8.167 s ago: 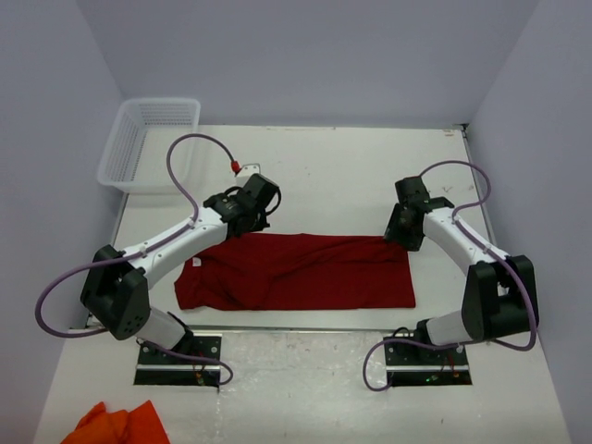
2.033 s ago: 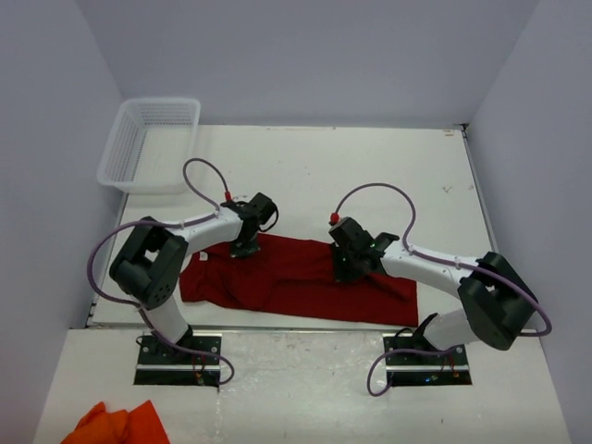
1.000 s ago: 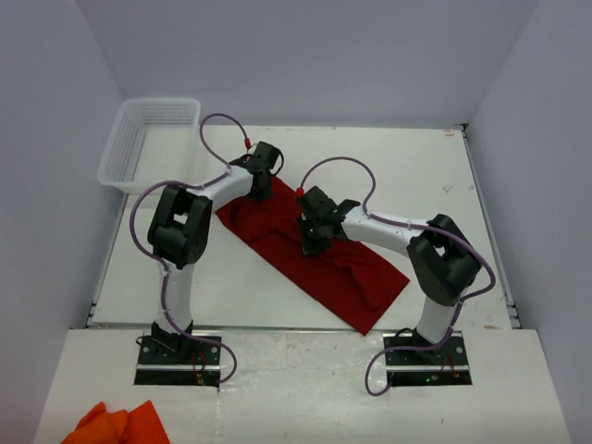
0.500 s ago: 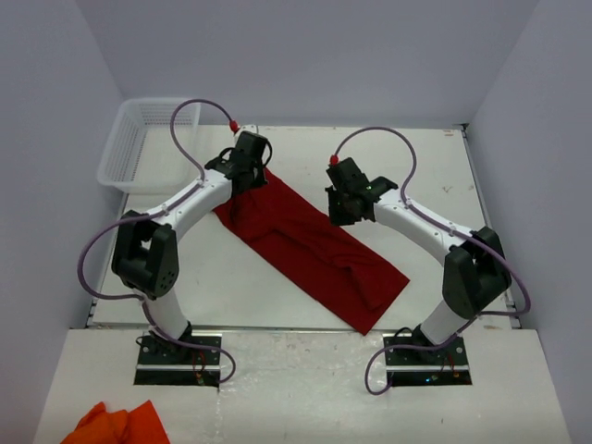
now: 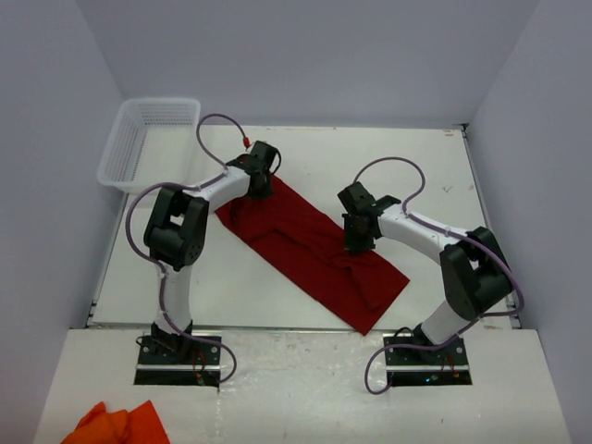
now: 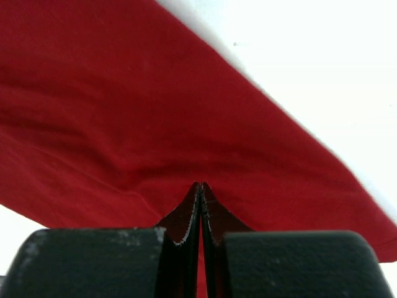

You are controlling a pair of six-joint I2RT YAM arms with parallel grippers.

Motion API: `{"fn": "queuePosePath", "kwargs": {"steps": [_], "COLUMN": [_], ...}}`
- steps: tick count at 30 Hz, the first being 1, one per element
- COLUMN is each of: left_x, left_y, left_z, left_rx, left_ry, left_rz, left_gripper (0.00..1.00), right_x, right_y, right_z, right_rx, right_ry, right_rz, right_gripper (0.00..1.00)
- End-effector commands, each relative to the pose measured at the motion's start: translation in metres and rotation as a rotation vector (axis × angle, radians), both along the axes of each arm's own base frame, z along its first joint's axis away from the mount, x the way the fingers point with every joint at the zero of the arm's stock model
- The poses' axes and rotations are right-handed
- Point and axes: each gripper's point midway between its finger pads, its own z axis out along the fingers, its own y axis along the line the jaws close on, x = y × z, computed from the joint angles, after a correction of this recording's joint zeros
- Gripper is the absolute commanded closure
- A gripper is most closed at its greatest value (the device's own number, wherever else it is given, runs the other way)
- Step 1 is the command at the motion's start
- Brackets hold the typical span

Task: Fold and stack the t-shirts
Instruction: Rotate the tshirt 90 degrees

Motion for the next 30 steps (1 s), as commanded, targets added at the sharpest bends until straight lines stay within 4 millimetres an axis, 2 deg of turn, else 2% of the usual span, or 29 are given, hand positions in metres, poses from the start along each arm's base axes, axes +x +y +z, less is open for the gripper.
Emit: {"fn": "queuePosePath", "kwargs": {"steps": [1, 3, 4, 6, 7, 8, 9, 11, 12, 13, 14, 15, 16, 17, 18, 19, 20, 21, 22, 23, 25, 27, 28, 30], "left_x": [0.025, 0.029, 0.035, 0.040, 0.049, 0.050, 0.059, 0.070, 0.067, 0.078, 0.078, 0.091, 0.095, 0.094, 0.108, 0.112, 0.113, 0.124, 0.129, 0.133, 0.147, 0.152, 0.160, 0.164], "left_y": [-0.001, -0.001, -0.002, 0.001, -0.002, 0.001, -0.003, -0.009, -0.009, -0.013, -0.016, -0.022, -0.023, -0.024, -0.030, -0.030, -0.028, -0.031, -0.026, -0.028, -0.021, -0.016, -0.013, -0.010], "left_z": [0.011, 0.000, 0.002, -0.014, -0.008, -0.021, -0.017, -0.022, -0.032, -0.024, -0.035, -0.023, -0.022, -0.036, -0.022, -0.022, -0.034, -0.025, -0.032, -0.029, -0.022, -0.019, -0.008, 0.001], "left_rx": [-0.019, -0.011, -0.008, 0.015, 0.015, 0.026, 0.017, -0.004, -0.005, -0.021, -0.028, -0.042, -0.039, -0.042, -0.059, -0.060, -0.068, -0.081, -0.093, -0.118, -0.165, -0.186, -0.203, -0.172], "left_ry": [-0.055, -0.042, -0.052, -0.022, -0.038, -0.009, -0.025, -0.022, 0.005, -0.017, 0.013, -0.019, -0.019, 0.019, -0.018, -0.016, 0.013, -0.019, -0.012, -0.021, -0.054, -0.072, -0.111, -0.149], "left_rz": [0.017, 0.010, 0.006, 0.003, -0.007, -0.007, -0.011, -0.031, -0.038, -0.051, -0.069, -0.081, -0.097, -0.113, -0.129, -0.143, -0.151, -0.173, -0.177, -0.193, -0.207, -0.229, -0.248, -0.302], "left_gripper": [1.00, 1.00, 1.00, 1.00, 1.00, 1.00, 1.00, 1.00, 1.00, 1.00, 1.00, 1.00, 1.00, 1.00, 1.00, 1.00, 1.00, 1.00, 1.00, 1.00, 1.00, 1.00, 1.00, 1.00], "right_x": [-0.004, -0.010, -0.013, -0.018, -0.020, -0.025, -0.026, -0.032, -0.035, -0.037, -0.042, -0.045, -0.050, -0.051, -0.057, -0.062, -0.061, -0.065, -0.065, -0.065, -0.061, -0.056, -0.053, -0.048], "right_y": [0.013, 0.014, 0.015, 0.015, 0.017, 0.018, 0.020, 0.027, 0.029, 0.032, 0.036, 0.040, 0.045, 0.049, 0.055, 0.062, 0.069, 0.073, 0.085, 0.091, 0.103, 0.112, 0.124, 0.131], "right_z": [0.007, -0.003, -0.008, -0.018, -0.021, -0.028, -0.029, -0.035, -0.037, -0.038, -0.040, -0.043, -0.044, -0.046, -0.049, -0.051, -0.050, -0.055, -0.051, -0.049, -0.044, -0.038, -0.028, -0.017], "right_rx": [0.093, 0.106, 0.102, 0.095, 0.098, 0.092, 0.097, 0.102, 0.101, 0.103, 0.103, 0.102, 0.101, 0.103, 0.117, 0.120, 0.132, 0.126, 0.138, 0.138, 0.124, 0.128, 0.150, 0.151], "right_ry": [-0.014, 0.003, 0.017, 0.037, 0.047, 0.062, 0.063, 0.075, 0.080, 0.082, 0.089, 0.096, 0.098, 0.096, 0.122, 0.129, 0.130, 0.152, 0.143, 0.143, 0.130, 0.109, 0.088, 0.058], "right_rz": [-0.049, -0.068, -0.068, -0.080, -0.078, -0.075, -0.079, -0.070, -0.067, -0.061, -0.045, -0.044, -0.023, -0.012, -0.002, 0.023, 0.038, 0.049, 0.083, 0.105, 0.149, 0.189, 0.219, 0.262], "right_gripper": [1.00, 1.00, 1.00, 1.00, 1.00, 1.00, 1.00, 1.00, 1.00, 1.00, 1.00, 1.00, 1.00, 1.00, 1.00, 1.00, 1.00, 1.00, 1.00, 1.00, 1.00, 1.00, 1.00, 1.00]}}
